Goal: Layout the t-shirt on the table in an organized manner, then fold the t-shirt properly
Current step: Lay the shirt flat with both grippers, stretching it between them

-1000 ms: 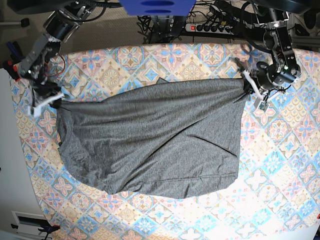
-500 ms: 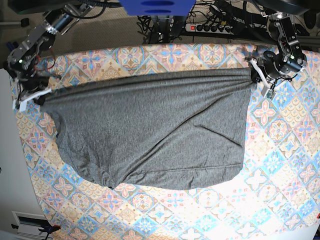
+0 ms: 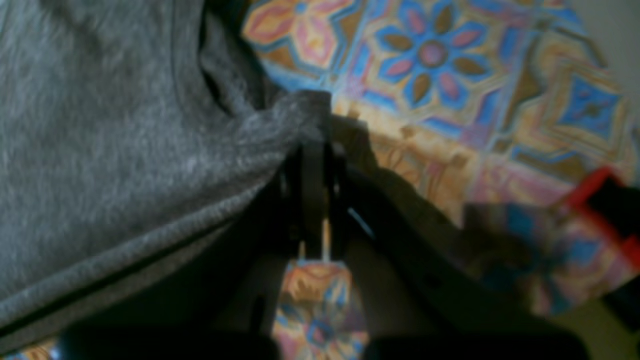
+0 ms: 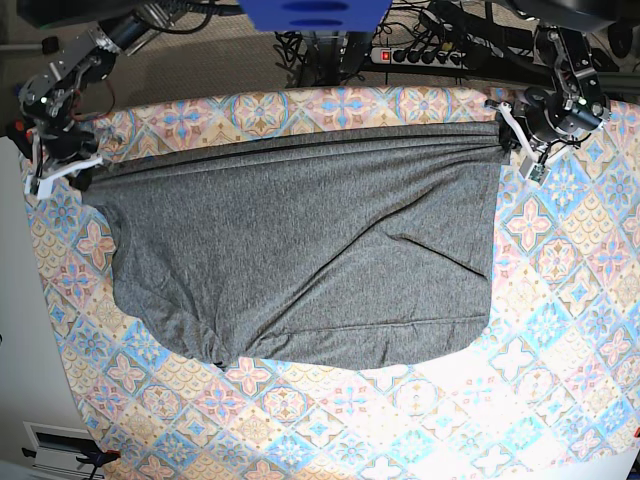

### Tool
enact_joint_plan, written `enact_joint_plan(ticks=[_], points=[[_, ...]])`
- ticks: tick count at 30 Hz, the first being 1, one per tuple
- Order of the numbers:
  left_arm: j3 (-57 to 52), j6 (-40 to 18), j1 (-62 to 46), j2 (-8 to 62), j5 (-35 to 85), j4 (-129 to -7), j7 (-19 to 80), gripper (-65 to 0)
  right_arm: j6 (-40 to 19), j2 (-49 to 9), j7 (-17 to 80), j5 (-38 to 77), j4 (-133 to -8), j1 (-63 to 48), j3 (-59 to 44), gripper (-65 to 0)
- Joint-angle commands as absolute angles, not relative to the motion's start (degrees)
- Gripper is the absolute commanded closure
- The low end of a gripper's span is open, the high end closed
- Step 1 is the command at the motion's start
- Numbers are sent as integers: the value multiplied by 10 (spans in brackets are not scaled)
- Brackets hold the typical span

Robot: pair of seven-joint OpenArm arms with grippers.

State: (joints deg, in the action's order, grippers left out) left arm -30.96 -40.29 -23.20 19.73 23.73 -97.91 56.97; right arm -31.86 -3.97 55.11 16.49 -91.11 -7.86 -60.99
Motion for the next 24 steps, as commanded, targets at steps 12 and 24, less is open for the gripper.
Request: enact_joint_plan(ticks=[12, 24], points=[[-312, -400, -269, 186, 232, -991, 571, 0, -321, -50, 540, 167, -874, -93, -618, 0], [-278, -400, -293, 185, 221, -1076, 568, 0, -321, -50, 540, 167, -876, -92, -618, 0]])
